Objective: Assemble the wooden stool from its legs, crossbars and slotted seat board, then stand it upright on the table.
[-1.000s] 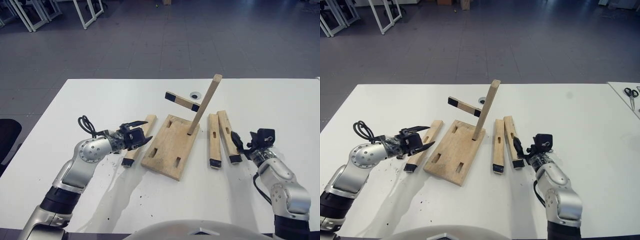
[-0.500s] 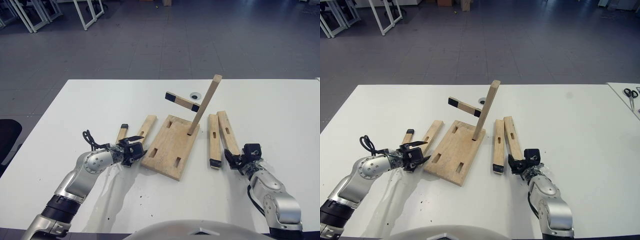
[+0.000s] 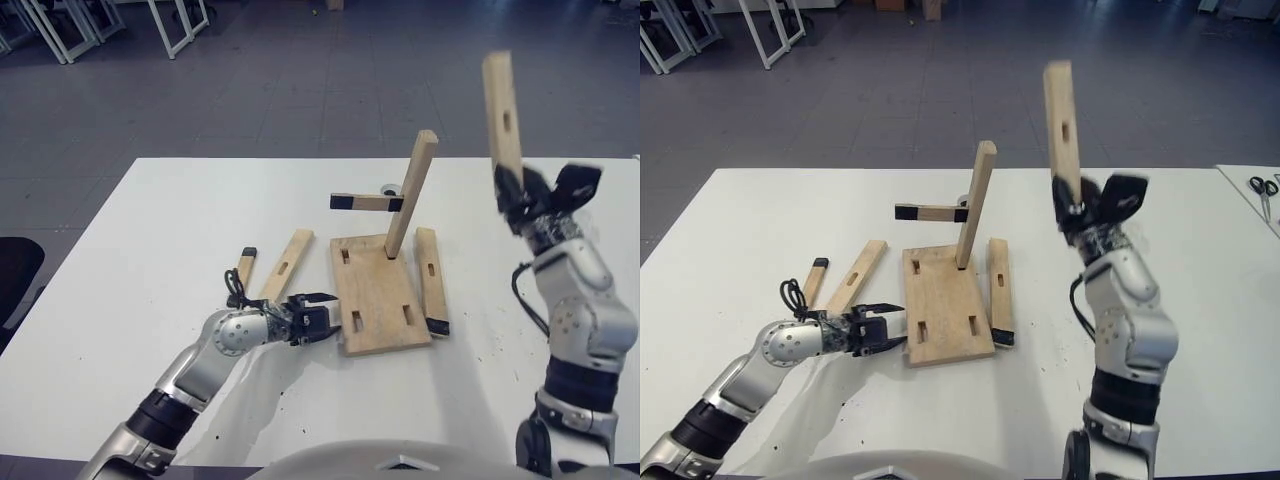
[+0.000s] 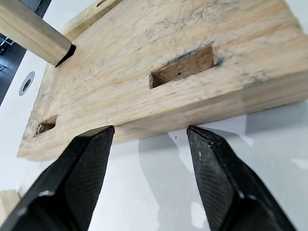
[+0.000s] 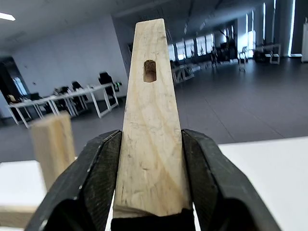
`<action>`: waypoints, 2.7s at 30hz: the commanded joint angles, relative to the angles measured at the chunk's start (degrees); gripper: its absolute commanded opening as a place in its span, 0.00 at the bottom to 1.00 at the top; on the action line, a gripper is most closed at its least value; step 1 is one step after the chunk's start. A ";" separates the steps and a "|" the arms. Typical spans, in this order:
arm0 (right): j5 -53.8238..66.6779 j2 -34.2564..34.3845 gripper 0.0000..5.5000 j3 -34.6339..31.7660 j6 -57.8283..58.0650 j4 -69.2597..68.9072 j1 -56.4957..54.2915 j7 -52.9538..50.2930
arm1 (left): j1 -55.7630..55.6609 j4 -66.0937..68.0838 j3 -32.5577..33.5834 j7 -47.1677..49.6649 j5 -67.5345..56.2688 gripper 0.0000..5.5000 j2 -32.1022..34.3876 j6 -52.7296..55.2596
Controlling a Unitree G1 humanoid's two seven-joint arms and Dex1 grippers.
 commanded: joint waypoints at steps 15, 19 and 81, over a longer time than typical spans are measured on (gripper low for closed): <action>41.91 -3.59 0.36 -0.40 22.14 4.00 -0.12 17.97 | -7.14 -15.99 31.50 10.88 -69.17 0.62 -11.85 43.19; 44.44 -6.24 0.36 2.75 26.51 3.88 1.58 24.58 | -12.11 -14.10 33.13 18.85 -90.23 0.74 -12.23 51.31; -39.68 -32.28 0.61 50.93 -12.71 2.13 8.82 41.93 | -11.70 14.36 22.44 -2.83 -48.72 0.37 -11.87 23.38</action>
